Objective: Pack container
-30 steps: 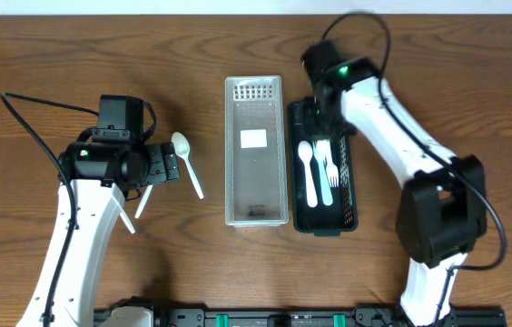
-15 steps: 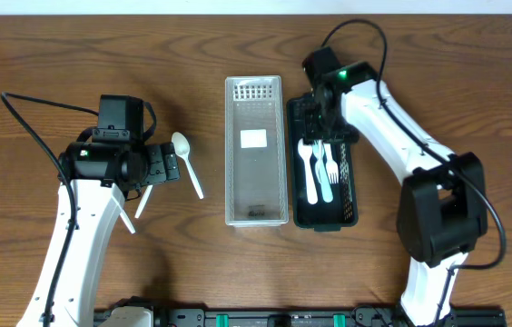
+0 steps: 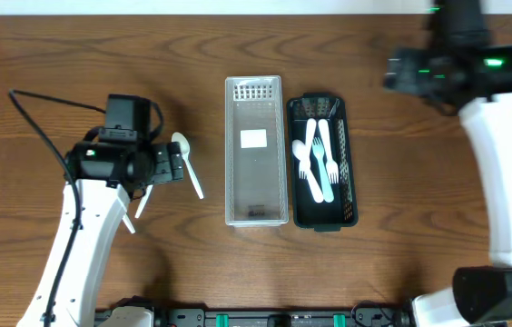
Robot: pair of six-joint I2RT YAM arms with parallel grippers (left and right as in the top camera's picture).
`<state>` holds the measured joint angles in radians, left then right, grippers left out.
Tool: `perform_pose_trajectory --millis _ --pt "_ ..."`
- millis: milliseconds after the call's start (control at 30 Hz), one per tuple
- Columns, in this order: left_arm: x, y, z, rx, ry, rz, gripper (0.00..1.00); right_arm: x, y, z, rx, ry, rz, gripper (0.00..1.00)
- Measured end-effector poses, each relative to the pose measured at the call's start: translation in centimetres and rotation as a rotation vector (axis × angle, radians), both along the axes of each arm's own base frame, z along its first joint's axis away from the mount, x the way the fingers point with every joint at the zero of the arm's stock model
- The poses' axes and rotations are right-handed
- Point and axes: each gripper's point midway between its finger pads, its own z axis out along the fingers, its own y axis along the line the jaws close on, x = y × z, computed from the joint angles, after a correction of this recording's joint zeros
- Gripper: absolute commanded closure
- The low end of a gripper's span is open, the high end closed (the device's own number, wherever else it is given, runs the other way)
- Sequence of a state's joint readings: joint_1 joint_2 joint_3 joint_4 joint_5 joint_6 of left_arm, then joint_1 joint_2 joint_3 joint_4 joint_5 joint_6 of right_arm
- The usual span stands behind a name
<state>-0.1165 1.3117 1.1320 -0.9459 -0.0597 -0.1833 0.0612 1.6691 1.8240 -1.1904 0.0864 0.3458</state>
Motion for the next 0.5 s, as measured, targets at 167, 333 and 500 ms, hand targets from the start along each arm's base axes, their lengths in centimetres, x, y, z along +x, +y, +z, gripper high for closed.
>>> perform_pose_trajectory --millis 167,333,500 --pt "2.5 -0.9 -0.3 -0.012 -0.021 0.005 0.02 -1.3 -5.5 -2.1 -0.010 0.099 -0.103 0.14" --pt "3.5 -0.3 -5.0 0.034 0.116 0.036 0.02 -1.7 -7.1 -4.5 0.006 0.167 -0.124 0.14" --pt "1.9 1.6 -9.6 0.095 0.319 0.027 0.02 -2.1 -7.0 -7.0 0.018 0.227 -0.113 0.15"
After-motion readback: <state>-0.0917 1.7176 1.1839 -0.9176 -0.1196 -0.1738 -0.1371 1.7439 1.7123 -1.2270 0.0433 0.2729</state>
